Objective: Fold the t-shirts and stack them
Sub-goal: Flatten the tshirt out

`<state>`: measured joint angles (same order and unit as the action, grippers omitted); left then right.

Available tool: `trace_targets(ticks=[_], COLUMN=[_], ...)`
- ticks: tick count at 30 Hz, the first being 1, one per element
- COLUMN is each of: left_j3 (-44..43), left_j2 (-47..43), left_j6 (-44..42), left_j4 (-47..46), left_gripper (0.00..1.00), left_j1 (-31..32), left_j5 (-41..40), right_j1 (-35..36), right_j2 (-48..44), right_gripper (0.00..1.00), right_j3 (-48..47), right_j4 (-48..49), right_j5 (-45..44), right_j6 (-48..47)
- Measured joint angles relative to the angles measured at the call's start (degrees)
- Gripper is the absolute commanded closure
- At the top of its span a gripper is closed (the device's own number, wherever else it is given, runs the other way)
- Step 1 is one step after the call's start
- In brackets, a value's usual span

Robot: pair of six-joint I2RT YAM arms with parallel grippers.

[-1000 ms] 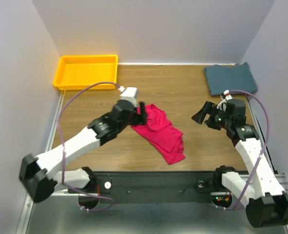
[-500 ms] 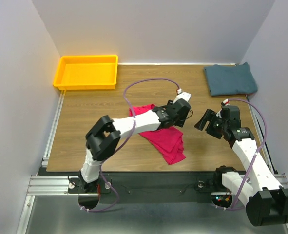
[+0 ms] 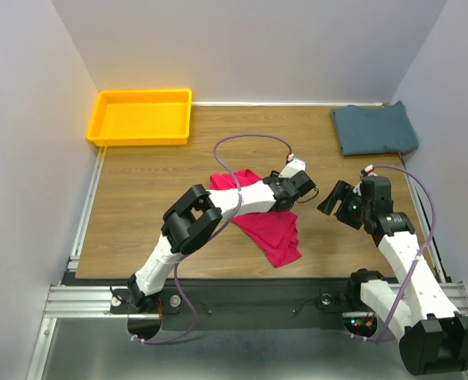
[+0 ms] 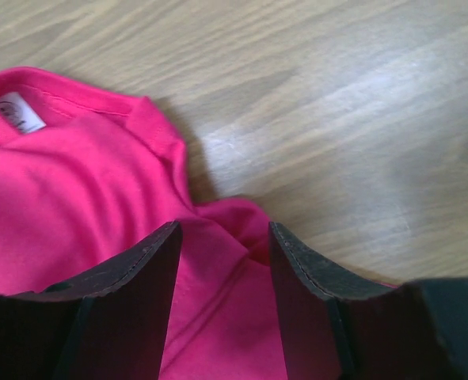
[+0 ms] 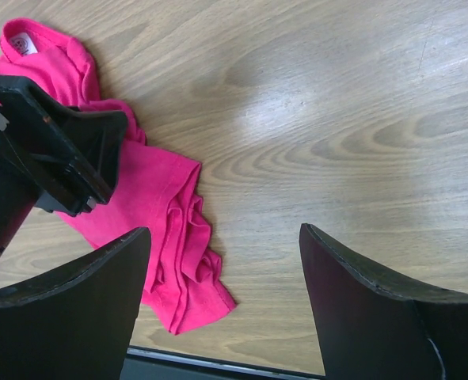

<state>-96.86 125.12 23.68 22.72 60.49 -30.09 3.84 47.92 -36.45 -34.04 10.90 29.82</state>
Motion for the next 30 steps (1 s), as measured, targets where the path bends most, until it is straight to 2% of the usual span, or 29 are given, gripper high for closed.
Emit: trace_targets(ticks=[6, 9, 10, 12, 16, 19, 23, 26, 30], left_j3=[0.0, 0.0, 0.0, 0.0, 0.0, 0.0, 0.9, 1.6, 4.5], left_j2=[0.0, 0.0, 0.0, 0.0, 0.0, 0.0, -1.8, -6.0, -16.2], left_j6=[0.5, 0.6, 0.7, 0.8, 0.8, 0.7, 0.4, -0.2, -0.8], left_j4=[0.7, 0.9, 0.8, 0.8, 0.9, 0.9, 1.5, 2.0, 2.0], left_gripper=[0.46, 0.60, 0.67, 0.72, 1.00, 1.00, 1.00, 1.00, 1.00], left_j1=[0.0, 0.0, 0.0, 0.0, 0.1, 0.1, 0.0, -0.5, -2.8], left_j5=[-3.5, -4.3, -4.5, -4.5, -4.3, -4.5, -5.6, -6.6, -6.9], right_j1=[0.0, 0.0, 0.0, 0.0, 0.0, 0.0, 0.0, 0.0, 0.0], right_j2=[0.0, 0.0, -0.1, -0.2, -0.7, -0.6, 1.5, 5.0, 9.8], right_gripper=[0.19, 0.19, 0.19, 0.19, 0.19, 0.19, 0.25, 0.32, 0.40], right_j3=[0.0, 0.0, 0.0, 0.0, 0.0, 0.0, 0.0, 0.0, 0.0], right_j4=[0.0, 0.0, 0.0, 0.0, 0.0, 0.0, 0.2, 0.9, 4.1], right_j5=[0.0, 0.0, 0.0, 0.0, 0.0, 0.4, 3.1, 5.8, 9.6], right_j6=[0.0, 0.0, 0.0, 0.0, 0.0, 0.0, -0.4, -0.4, -0.2])
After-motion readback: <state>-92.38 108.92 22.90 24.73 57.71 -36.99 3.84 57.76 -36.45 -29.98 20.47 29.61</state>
